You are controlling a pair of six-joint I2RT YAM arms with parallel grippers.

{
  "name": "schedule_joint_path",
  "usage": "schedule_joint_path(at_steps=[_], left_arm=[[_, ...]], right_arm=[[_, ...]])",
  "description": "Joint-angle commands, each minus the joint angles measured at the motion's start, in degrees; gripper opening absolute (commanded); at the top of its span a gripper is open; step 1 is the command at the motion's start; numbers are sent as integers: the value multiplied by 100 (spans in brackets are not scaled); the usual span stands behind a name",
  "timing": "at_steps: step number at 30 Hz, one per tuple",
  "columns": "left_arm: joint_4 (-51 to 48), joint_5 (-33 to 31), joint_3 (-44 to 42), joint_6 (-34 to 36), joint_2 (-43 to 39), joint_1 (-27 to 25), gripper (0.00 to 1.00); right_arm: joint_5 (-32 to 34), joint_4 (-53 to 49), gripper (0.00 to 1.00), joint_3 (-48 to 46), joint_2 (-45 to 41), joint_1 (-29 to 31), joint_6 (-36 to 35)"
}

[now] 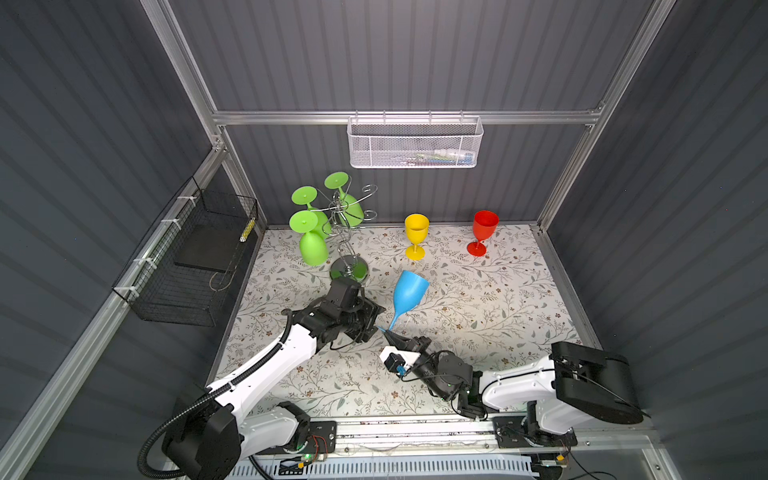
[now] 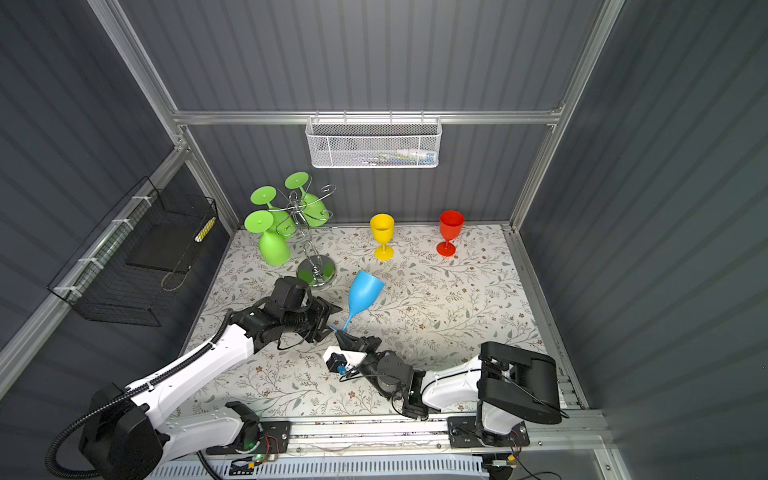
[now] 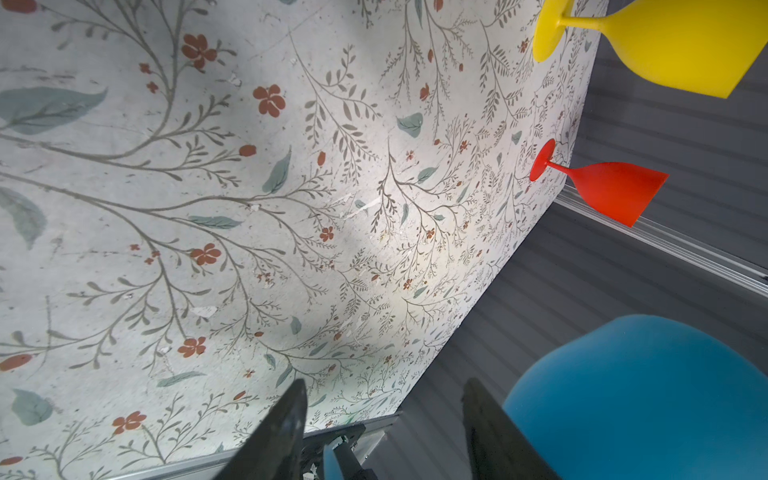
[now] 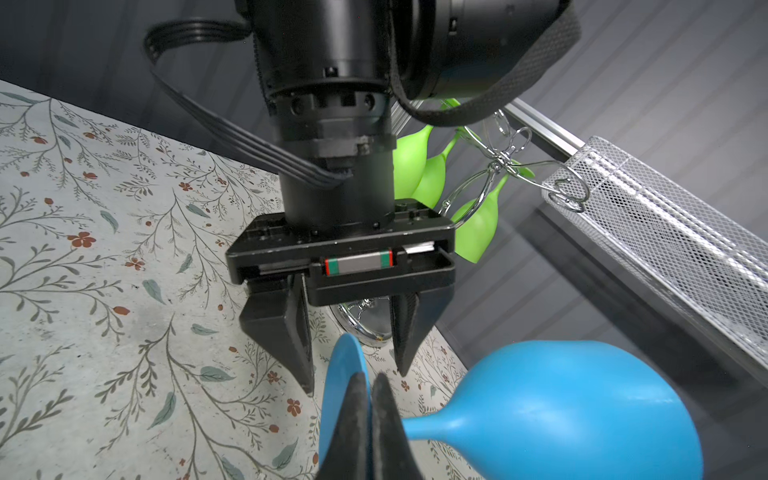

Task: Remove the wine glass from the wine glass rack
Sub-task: 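Close the left gripper on the blue glass stem near the right gripper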

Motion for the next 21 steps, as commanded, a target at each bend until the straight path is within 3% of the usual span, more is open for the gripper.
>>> schedule_joint_path(at_steps=[1, 21], left_arm=[[203, 205, -27, -165, 106, -33, 58], [220, 243, -140, -242, -15, -33, 45]], right_arm=[[75, 261, 0, 35, 85, 11, -86], [268, 472, 0, 171, 421, 0, -305]])
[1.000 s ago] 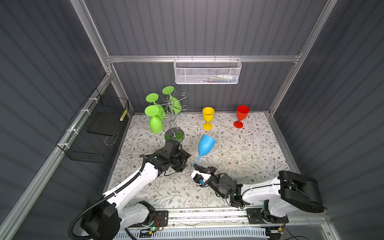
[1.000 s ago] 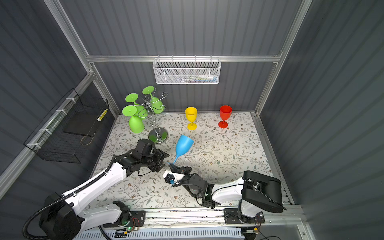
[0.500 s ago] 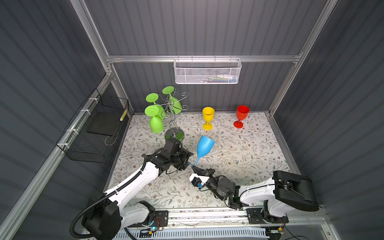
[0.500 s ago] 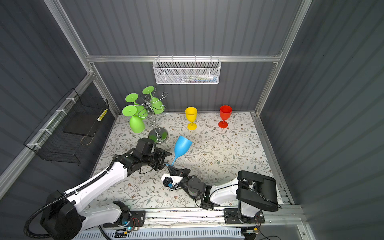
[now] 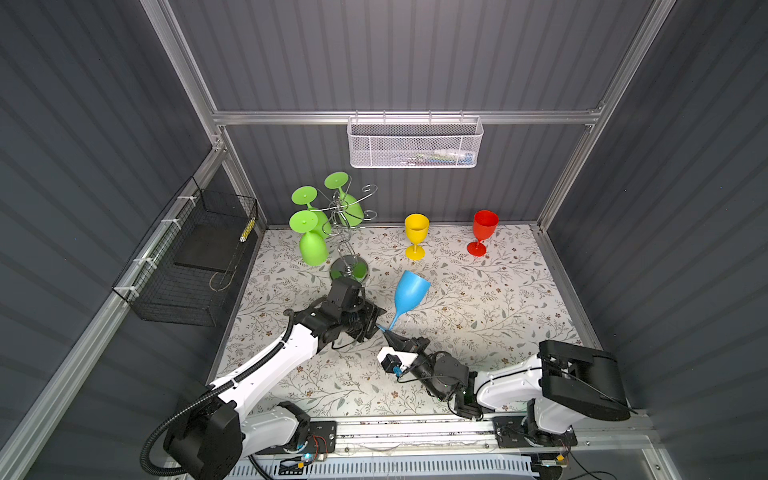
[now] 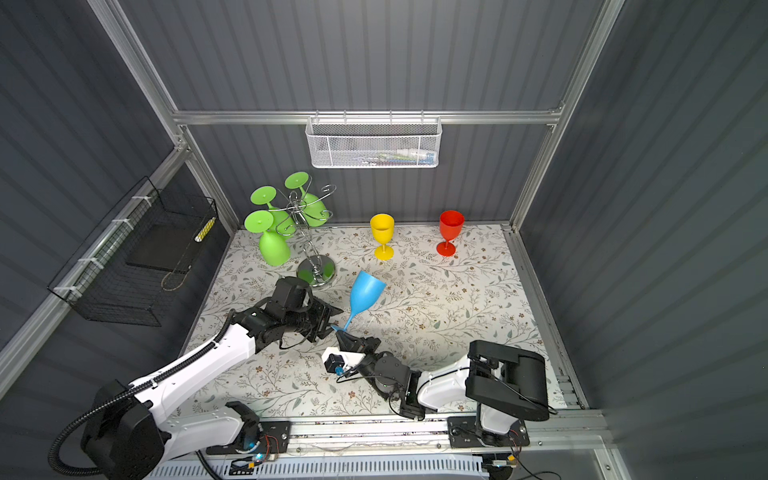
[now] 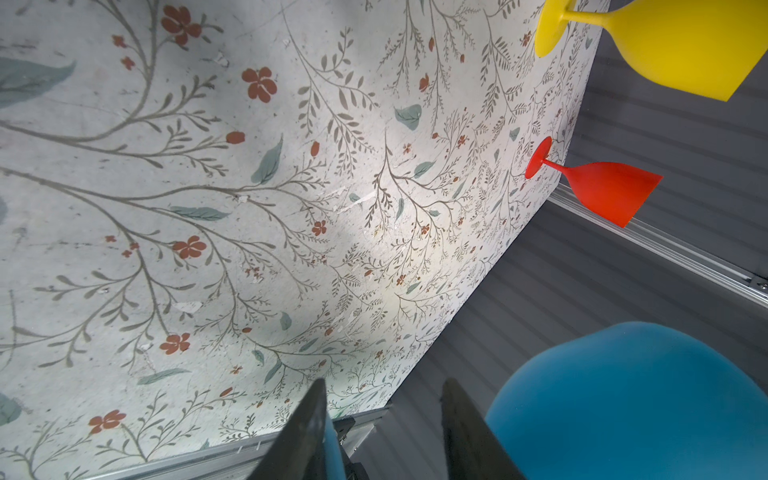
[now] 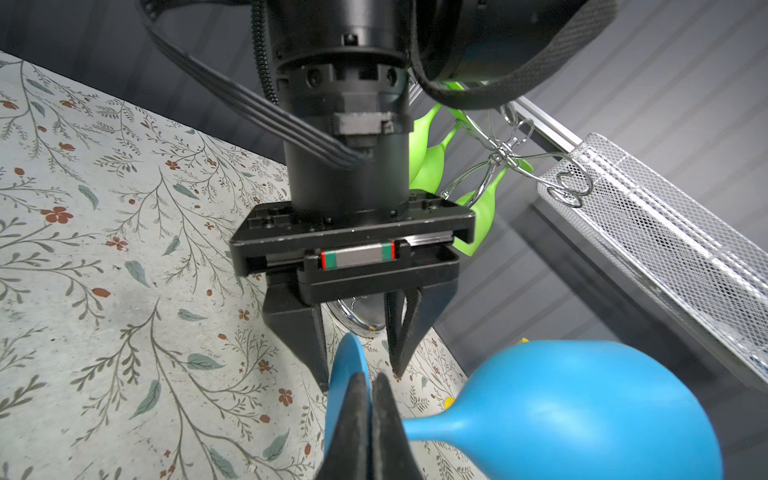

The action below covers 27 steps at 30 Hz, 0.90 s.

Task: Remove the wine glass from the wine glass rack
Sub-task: 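Close the left gripper on the blue glass stem near the right gripper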

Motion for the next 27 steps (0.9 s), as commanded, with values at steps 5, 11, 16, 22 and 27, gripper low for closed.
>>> schedule_joint_path(at_steps=[5, 11, 16, 22, 27], left_arm=[[108, 149, -117, -94, -139, -34, 45], [196, 187, -176, -120, -147, -35, 44], [289, 209, -200, -137, -134, -34, 43], [389, 237, -204, -129, -86, -35, 39], [463, 244, -227, -156, -15, -34, 31]], right_arm=[[114, 165, 0, 175, 94, -33, -55], [98, 108, 0, 231, 102, -71, 22], [56, 26, 0, 276, 116, -75, 85], [6, -49, 0, 302, 137, -277, 167], [-72, -138, 0, 336, 120, -326, 255]])
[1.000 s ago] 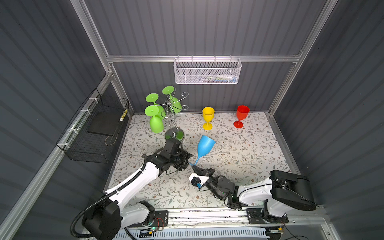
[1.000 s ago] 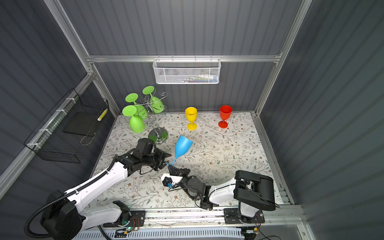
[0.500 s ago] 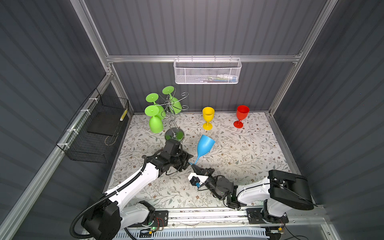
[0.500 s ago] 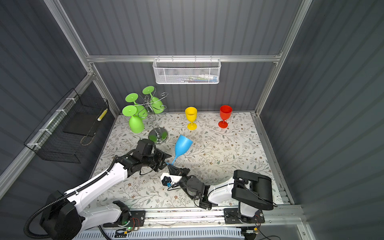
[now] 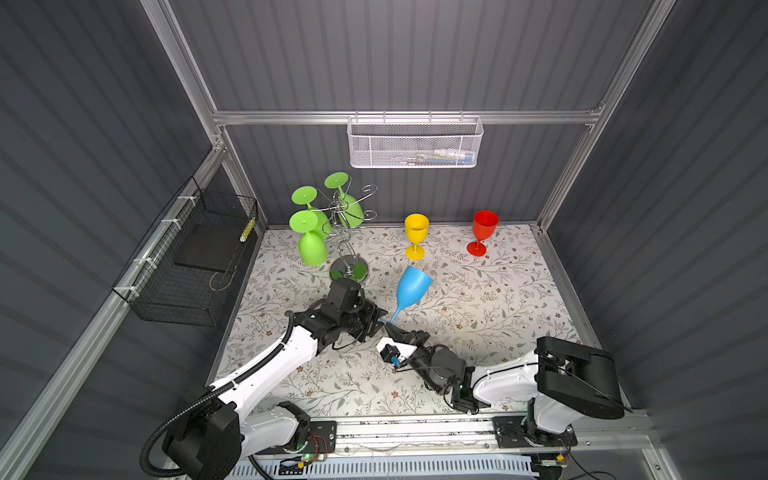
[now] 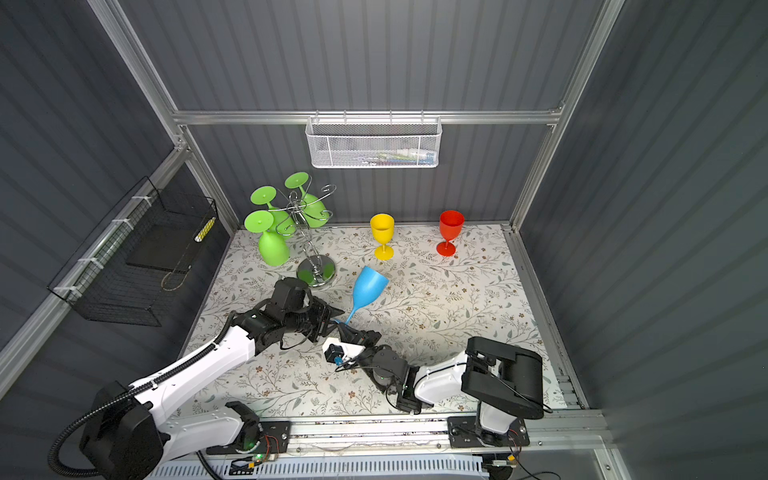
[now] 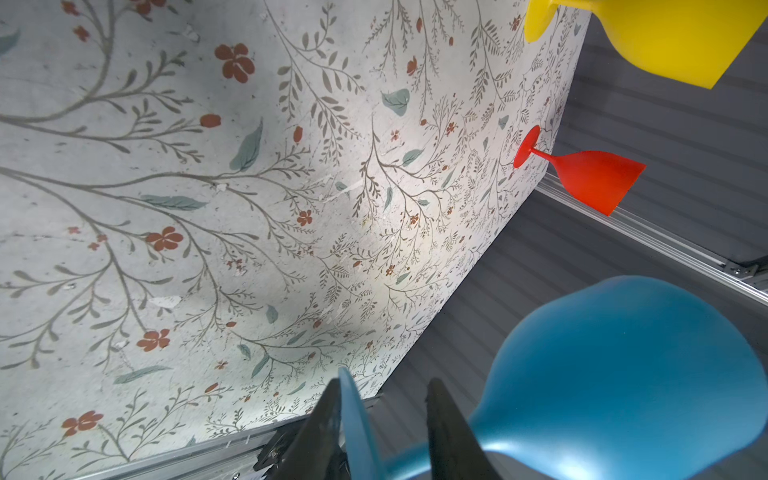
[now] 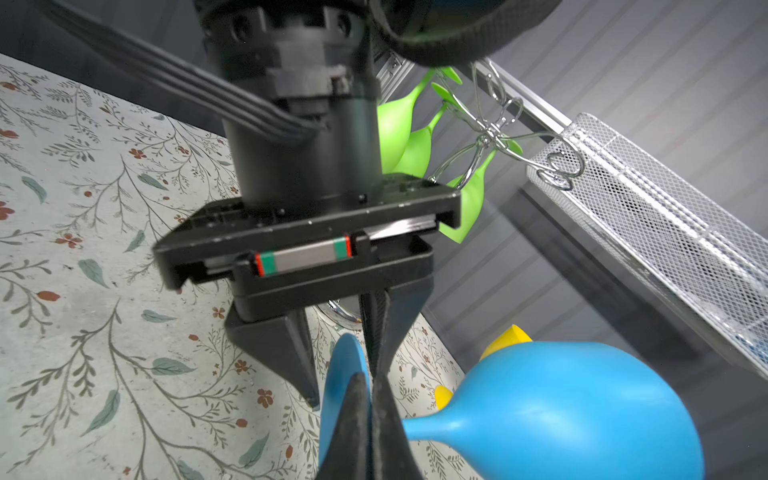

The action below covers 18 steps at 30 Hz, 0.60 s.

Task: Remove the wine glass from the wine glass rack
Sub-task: 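Close the left gripper on the blue glass stem near the right gripper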

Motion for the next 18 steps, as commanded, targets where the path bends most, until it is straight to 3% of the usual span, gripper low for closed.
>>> schedule_joint_path(at_steps=[1, 8, 18], left_arm=[[107, 82, -76, -35, 44, -34, 30], [170, 81, -87, -61, 136, -26, 18], [250, 73, -84, -88, 229, -26, 10]], right_arm=[[-90, -15, 0, 148, 11, -28, 148], [-130, -80, 0, 147, -11, -50, 180], [-142, -115, 0, 148, -17, -56, 187]])
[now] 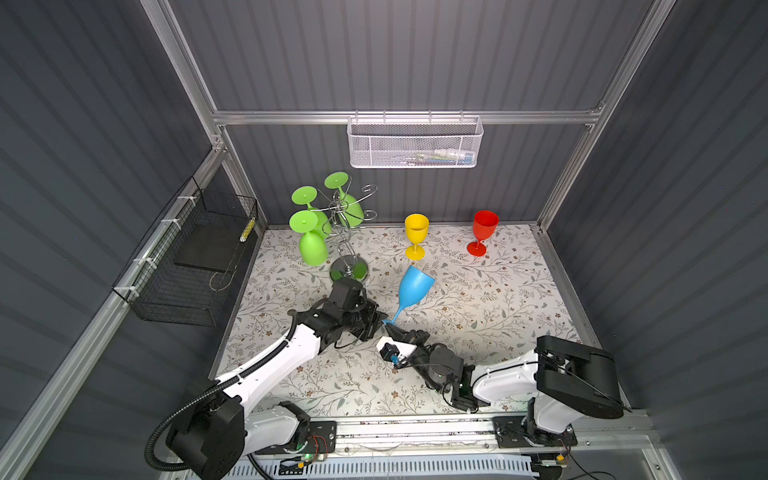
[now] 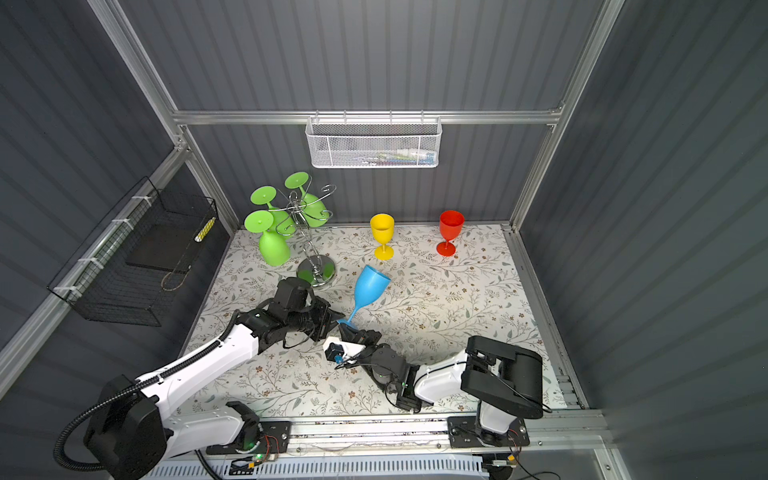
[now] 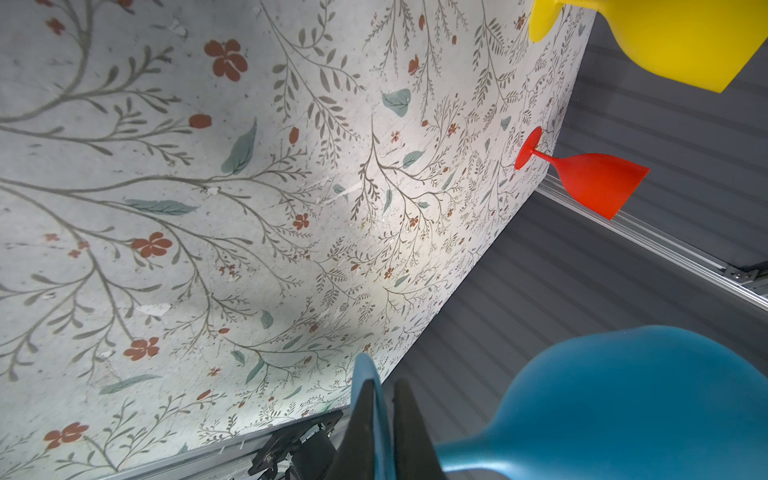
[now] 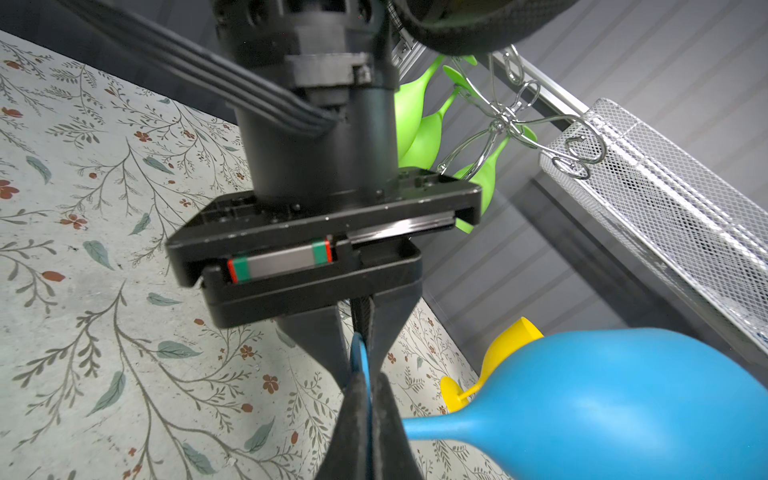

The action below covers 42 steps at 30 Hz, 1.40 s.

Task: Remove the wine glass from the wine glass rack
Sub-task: 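Close the left gripper on the blue glass stem near the right gripper, then open the right gripper off the foot and draw it back while left holds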

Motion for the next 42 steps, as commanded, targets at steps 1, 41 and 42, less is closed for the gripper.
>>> schedule_joint_path(at_steps=[1, 41, 42], left_arm=[[60, 44, -63, -32, 49, -26, 9], [1464, -498, -591, 110, 459, 51, 5], [1489, -483, -570, 184, 505, 61, 5]], right_arm=[[-58, 121, 0, 145, -17, -15, 107], [-1757, -7155, 47, 1664, -3794, -2032, 4661], [-1924, -7442, 47, 1854, -3762, -2213, 4826]])
